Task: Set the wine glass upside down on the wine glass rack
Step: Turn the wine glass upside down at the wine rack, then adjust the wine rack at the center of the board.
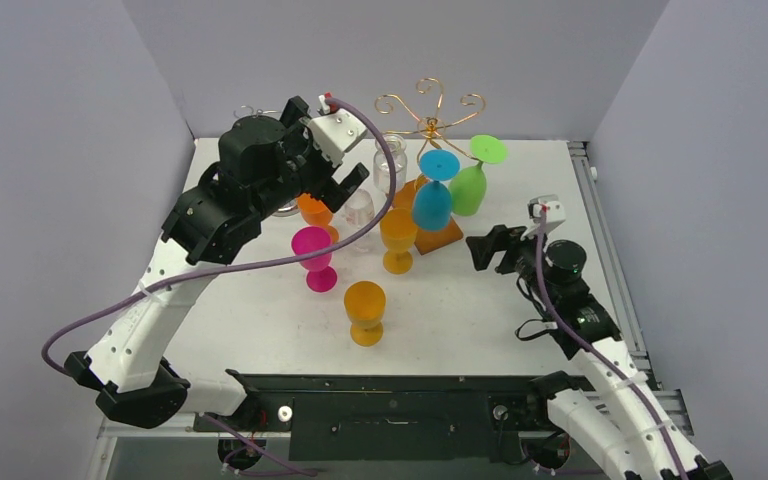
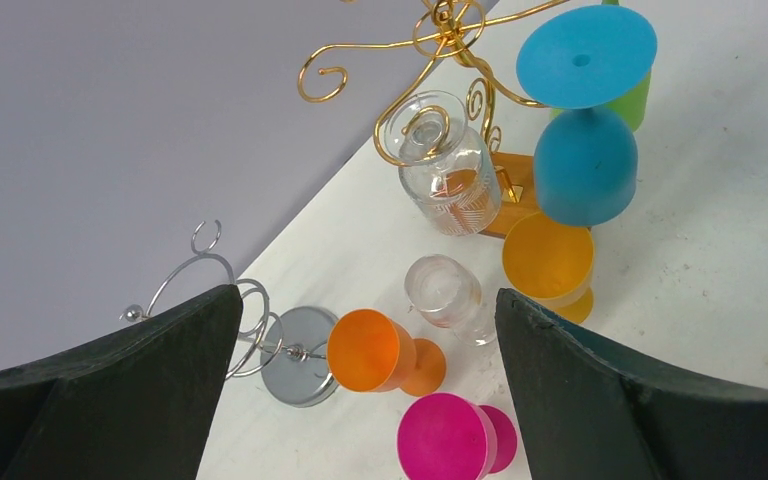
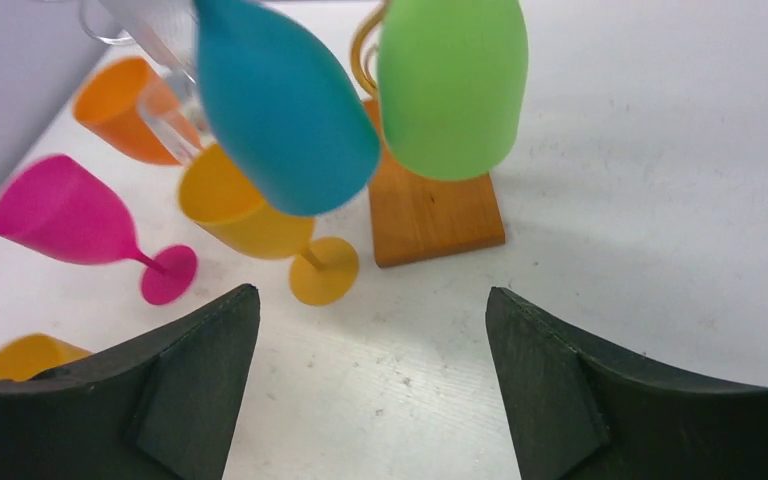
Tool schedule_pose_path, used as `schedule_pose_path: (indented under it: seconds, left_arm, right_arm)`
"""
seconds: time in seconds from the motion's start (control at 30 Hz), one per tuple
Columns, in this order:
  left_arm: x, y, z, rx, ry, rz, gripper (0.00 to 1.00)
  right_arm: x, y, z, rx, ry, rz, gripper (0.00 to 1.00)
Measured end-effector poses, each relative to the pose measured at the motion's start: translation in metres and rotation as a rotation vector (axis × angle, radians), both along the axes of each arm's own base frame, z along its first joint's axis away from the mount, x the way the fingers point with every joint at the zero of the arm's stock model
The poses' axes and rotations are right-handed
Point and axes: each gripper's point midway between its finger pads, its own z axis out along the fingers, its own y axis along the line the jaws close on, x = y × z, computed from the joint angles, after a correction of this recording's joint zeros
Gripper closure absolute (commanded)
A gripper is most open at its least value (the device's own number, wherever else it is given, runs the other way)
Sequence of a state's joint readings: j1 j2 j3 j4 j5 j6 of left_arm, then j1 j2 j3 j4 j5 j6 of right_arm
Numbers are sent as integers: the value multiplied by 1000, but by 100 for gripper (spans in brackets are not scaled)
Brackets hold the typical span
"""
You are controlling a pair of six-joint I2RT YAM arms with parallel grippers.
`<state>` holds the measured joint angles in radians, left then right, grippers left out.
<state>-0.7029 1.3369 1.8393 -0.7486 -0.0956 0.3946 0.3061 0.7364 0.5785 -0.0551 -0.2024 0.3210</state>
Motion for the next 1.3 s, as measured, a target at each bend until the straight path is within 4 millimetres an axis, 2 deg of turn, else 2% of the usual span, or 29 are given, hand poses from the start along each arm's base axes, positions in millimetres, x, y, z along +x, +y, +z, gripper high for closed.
schedule_pose_path:
  seconds: [0.1,0.2,0.3,0.4,0.53,0.57,0.6,0.73,0.87,1.0,1.23,1.3]
  left_arm:
    - [2,3,0,-13,10,6,4]
    - [4,7,-2,-20,24,17,4]
    - [4,10,-2,-27,32,22,4]
    - [2,11,-1,-34,37,20,4]
    - [-2,13,1,-41,37,16,4]
    - [-3,15,2,-43,35,17,4]
    - [-5,16,3,-46,32,17,4]
    - [-13,23,7,-58,21,18,4]
    - [-18,26,8,-62,18,15,4]
    - [-17,27,5,-60,22,16,4]
    - [-17,27,3,-58,27,16,4]
    - [-17,27,3,-58,27,17,4]
  right_arm:
    - [-12,1,46,9,-31,13,31]
    - [-17,7,106,13,-79,34,32]
    - [-15,20,169,4,-144,76,32]
    - [1,36,219,-26,-196,108,31]
    - [40,50,246,-105,-202,112,32]
    - [62,59,249,-144,-194,118,32]
    - [68,61,249,-153,-193,119,34]
    - [122,82,218,-274,-107,184,36]
    - [154,86,184,-320,-30,254,34]
    - [161,81,163,-330,13,321,32]
    - [155,94,182,-313,-68,453,35]
    - [157,99,180,-318,-78,484,36]
